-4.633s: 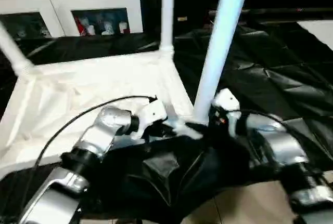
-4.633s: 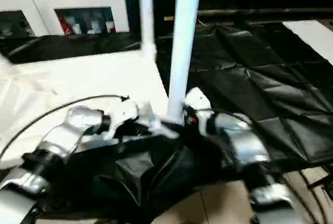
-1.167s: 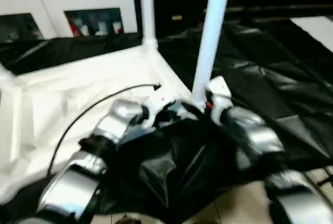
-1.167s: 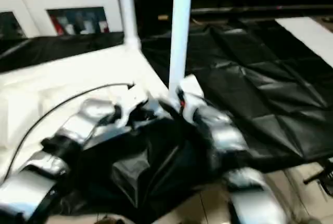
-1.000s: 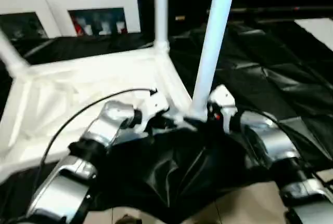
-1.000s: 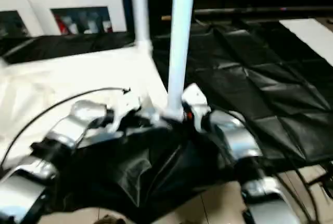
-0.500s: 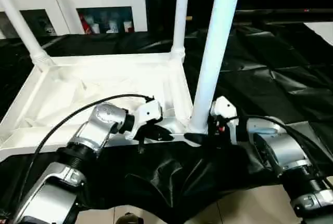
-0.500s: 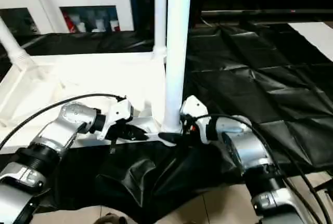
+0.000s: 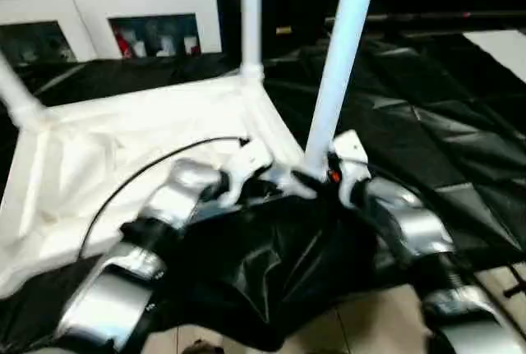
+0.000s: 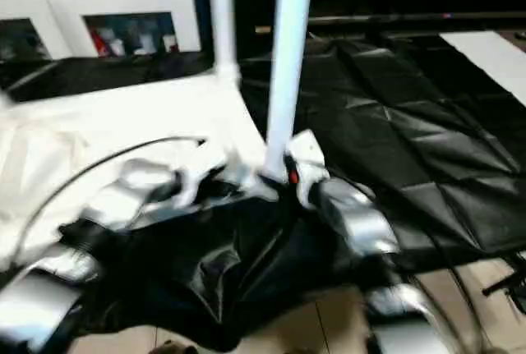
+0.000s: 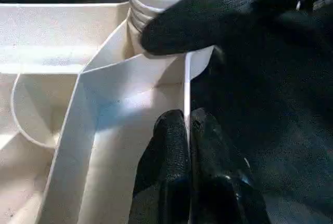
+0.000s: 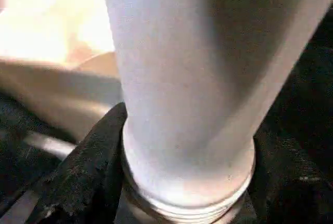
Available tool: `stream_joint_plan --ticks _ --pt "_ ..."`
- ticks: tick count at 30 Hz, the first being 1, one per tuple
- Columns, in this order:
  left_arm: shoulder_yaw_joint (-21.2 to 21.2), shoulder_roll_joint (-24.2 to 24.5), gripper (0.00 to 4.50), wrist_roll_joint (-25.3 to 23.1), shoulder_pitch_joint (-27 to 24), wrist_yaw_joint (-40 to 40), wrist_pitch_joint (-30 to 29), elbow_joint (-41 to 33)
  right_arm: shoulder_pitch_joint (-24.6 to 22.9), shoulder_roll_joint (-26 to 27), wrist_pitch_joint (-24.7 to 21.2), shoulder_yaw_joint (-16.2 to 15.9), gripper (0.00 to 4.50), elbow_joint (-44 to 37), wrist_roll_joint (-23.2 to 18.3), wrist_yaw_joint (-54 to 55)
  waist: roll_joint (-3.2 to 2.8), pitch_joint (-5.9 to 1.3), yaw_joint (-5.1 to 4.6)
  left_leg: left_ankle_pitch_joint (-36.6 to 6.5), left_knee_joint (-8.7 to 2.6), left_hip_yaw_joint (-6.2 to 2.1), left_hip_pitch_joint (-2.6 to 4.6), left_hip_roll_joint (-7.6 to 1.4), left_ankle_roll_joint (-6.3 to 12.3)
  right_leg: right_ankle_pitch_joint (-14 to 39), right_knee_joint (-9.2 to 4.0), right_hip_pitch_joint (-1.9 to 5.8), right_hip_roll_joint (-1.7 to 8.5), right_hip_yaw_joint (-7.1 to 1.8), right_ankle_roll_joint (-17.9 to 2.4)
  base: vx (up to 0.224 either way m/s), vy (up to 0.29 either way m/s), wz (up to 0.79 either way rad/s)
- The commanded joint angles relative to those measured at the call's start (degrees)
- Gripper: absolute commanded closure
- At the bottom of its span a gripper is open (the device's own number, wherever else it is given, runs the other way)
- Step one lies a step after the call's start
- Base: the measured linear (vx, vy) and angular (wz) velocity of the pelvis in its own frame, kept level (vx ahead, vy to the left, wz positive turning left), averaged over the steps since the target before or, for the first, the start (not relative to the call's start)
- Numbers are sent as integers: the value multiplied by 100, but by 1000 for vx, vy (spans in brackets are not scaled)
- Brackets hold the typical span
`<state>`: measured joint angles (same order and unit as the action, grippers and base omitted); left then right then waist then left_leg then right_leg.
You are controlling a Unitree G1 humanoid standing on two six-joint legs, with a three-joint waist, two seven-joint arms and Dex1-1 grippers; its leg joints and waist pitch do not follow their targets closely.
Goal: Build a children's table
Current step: Rotate leg to tighten
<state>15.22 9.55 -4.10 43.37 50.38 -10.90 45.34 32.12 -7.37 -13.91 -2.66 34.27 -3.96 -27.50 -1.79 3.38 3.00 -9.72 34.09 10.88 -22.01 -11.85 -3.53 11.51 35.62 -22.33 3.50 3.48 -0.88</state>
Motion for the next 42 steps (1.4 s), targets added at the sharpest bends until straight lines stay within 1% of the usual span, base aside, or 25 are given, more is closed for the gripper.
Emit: stream_joint_plan --ticks 1,3,4,5,6,7,9,10,12,14,18,20,22,24,26,27,28,29,32,33,35,36,37,39,42 --pt "-199 -360 450 119 342 -624 46 55 137 474 9 -178 177 412 -82 396 14 -446 -8 -836 -347 -92 117 -127 72 646 -442 260 445 -272 -1311 0 0 0" --pt "-210 -470 450 79 422 -795 76 155 302 650 113 -130 177 630 -21 682 9 -451 -18 -716 -343 -90 109 -121 124 387 -422 262 436 -265 -1374 0 0 0" --pt "-208 -516 450 70 439 -813 127 169 374 720 187 -132 177 718 19 765 11 -467 -16 -618 -333 -90 101 -130 220 90 -390 290 439 -260 -1429 0 0 0" --pt "-210 -532 450 65 449 -822 144 186 399 745 213 -122 177 754 42 796 11 -467 -16 -618 -333 -90 101 -130 220 90 -390 290 439 -260 -1429 0 0 0" --pt "-171 -579 450 29 463 -768 311 231 477 835 381 -151 142 862 96 652 15 -472 -21 -555 -328 -85 97 -126 323 -92 -377 295 441 -254 -1473 0 0 0" --pt "-148 -579 450 26 445 -706 355 217 486 849 387 -151 121 871 100 621 24 -475 -18 -544 -325 -85 102 -132 351 -126 -373 302 445 -254 -1486 0 0 0" --pt "-122 -560 450 40 396 -594 407 177 504 861 369 -116 107 865 54 558 16 -465 -16 -542 -325 -80 102 -138 422 -153 -375 300 447 -256 -1506 0 0 0" --pt "-111 -540 450 43 371 -550 439 161 506 856 347 -105 101 844 23 483 21 -456 -18 -621 -331 -79 104 -138 445 -30 -393 305 456 -258 -1505 0 0 0" --pt "-82 -489 450 44 335 -462 519 169 515 790 428 -174 71 835 69 380 22 -448 -25 -704 -337 -78 107 -142 413 146 -409 302 457 -258 -1494 0 0 0" --pt "-63 -438 450 54 299 -356 546 163 492 677 525 -285 60 792 134 202 27 -449 -34 -726 -335 -77 105 -141 389 188 -409 306 455 -260 -1488 0 0 0" --pt "24 -242 450 79 143 134 725 3 297 254 745 -559 60 471 269 -545 22 -454 -45 -644 -325 -81 89 -143 473 -32 -384 320 444 -255 -1522 0 0 0" --pt "70 -107 450 131 26 491 782 -154 134 -48 905 -719 60 205 318 -1020 37 -455 -17 -645 -313 -77 85 -153 550 -101 -382 335 461 -259 -1514 0 0 0" --pt "122 14 450 163 -64 763 862 -281 -18 -304 913 -820 60 -74 260 -1480 30 -453 -21 -650 -310 -67 93 -155 601 -83 -384 314 444 -256 -1542 0 0 0" --pt "232 223 450 312 -270 1386 971 -607 -239 -664 851 -914 60 -504 132 -2129 34 -440 16 -775 -318 -68 93 -175 584 152 -399 316 453 -256 -1537 0 0 0" --pt "369 440 450 400 -438 1906 906 -904 -373 -921 775 -954 60 -769 -5 -2588 26 -423 48 -933 -333 -62 113 -194 538 443 -426 291 452 -261 -1478 0 0 0" --pt "401 495 450 410 -473 2008 911 -962 -402 -984 754 -966 60 -824 -37 -2688 21 -413 49 -1003 -344 -60 114 -197 490 583 -430 273 444 -263 -1462 0 0 0" --pt "442 580 450 418 -531 2176 930 -1054 -452 -1087 723 -985 60 -918 -86 -2859 15 -408 65 -1090 -352 -62 142 -202 431 727 -450 261 439 -264 -1435 0 0 0" --pt "448 637 450 433 -578 2287 908 -1122 -493 -1173 698 -996 60 -991 -133 -2995 18 -402 53 -1115 -355 -59 131 -196 416 779 -450 255 433 -264 -1432 0 0 0" --pt "437 726 450 436 -640 2406 861 -1203 -553 -1304 636 -1006 60 -1109 -219 -3218 14 -393 63 -1256 -370 -61 159 -198 312 1013 -479 229 436 -270 -1397 0 0 0" --pt "437 771 450 426 -661 2446 857 -1219 -576 -1361 617 -1022 76 -1157 -240 -3312 13 -402 73 -1224 -371 -64 158 -201 288 996 -472 233 441 -270 -1383 0 0 0" --pt "439 822 450 418 -688 2499 862 -1246 -607 -1412 561 -1032 76 -1235 -268 -3415 16 -406 76 -1177 -371 -66 143 -196 288 946 -466 242 445 -270 -1371 0 0 0" --pt "446 889 450 426 -735 2571 841 -1315 -645 -1444 490 -1023 102 -1331 -316 -3521 19 -415 87 -1069 -370 -71 129 -201 322 791 -444 258 445 -270 -1367 0 0 0" --pt "452 921 450 433 -765 2605 821 -1368 -666 -1448 449 -1015 110 -1384 -344 -3560 16 -424 88 -967 -362 -70 116 -197 365 643 -426 255 442 -265 -1378 0 0 0" --pt "462 947 450 440 -787 2626 810 -1407 -680 -1450 426 -1020 116 -1425 -361 -3580 13 -432 98 -926 -354 -66 122 -195 385 561 -420 247 441 -262 -1396 0 0 0" --pt "469 972 450 441 -829 2645 783 -1481 -722 -1419 297 -1031 151 -1505 -452 -3653 25 -435 118 -891 -350 -61 123 -196 399 513 -412 248 442 -261 -1417 0 0 0"
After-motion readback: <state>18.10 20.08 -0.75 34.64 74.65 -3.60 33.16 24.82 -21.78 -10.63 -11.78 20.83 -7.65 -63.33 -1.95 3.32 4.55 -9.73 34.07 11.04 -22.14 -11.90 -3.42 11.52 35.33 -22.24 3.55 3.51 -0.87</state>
